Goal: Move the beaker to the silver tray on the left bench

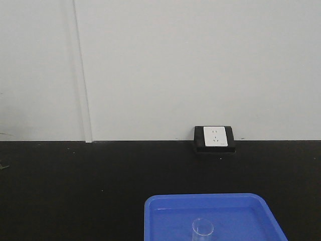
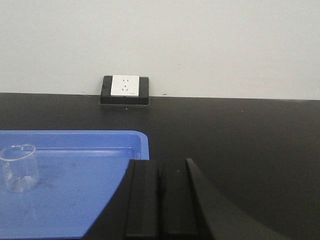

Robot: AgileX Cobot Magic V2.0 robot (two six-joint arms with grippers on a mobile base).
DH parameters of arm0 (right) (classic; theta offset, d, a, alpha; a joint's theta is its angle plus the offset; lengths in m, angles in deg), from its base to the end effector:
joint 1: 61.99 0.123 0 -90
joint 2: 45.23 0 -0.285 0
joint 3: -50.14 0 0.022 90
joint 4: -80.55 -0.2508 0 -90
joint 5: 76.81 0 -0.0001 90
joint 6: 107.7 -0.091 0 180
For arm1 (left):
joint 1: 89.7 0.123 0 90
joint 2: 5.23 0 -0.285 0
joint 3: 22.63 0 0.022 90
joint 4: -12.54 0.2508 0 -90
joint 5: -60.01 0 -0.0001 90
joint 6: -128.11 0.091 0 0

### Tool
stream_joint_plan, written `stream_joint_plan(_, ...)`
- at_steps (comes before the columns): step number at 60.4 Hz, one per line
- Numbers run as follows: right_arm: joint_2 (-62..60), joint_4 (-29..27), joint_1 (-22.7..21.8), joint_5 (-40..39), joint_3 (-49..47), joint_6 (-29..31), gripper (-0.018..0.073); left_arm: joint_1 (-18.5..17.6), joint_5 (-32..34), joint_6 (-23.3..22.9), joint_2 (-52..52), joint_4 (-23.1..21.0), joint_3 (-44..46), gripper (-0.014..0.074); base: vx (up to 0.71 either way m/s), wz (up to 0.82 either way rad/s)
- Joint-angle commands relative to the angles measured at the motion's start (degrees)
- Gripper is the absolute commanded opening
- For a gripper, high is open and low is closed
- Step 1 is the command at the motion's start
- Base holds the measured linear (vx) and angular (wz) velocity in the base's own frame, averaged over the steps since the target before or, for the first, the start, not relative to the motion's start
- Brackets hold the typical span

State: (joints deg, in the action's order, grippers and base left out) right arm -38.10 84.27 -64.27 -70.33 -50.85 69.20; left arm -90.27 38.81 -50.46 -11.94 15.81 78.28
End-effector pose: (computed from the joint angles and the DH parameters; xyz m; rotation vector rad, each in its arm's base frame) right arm 0.0568 -0.0029 0.1930 0.0294 1.6162 -0.0447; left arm 0.0525 0.0014 0.1700 0.0680 1.8662 0.0664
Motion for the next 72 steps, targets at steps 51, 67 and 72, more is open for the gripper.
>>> stream_joint_plan(51,-0.2,0.2,0.0,-4.3,0.3,0.0,-0.0011,-0.3,4.3,-0.1,0.4,-0.2,-1.1,0.0001,0.0,0.0)
stream_joint_plan(67,-0.2,0.2,-0.1,-11.0,0.3,0.0,-0.0011,-0.3,4.3,-0.1,0.4,-0.2,-1.1,0.0001,0.0,0.0)
stream_joint_plan(72,-0.2,0.2,-0.1,-16.9,0.3,0.0,-0.0011,-0.3,4.3,-0.1,0.4,-0.2,-1.1,0.0001,0.0,0.0)
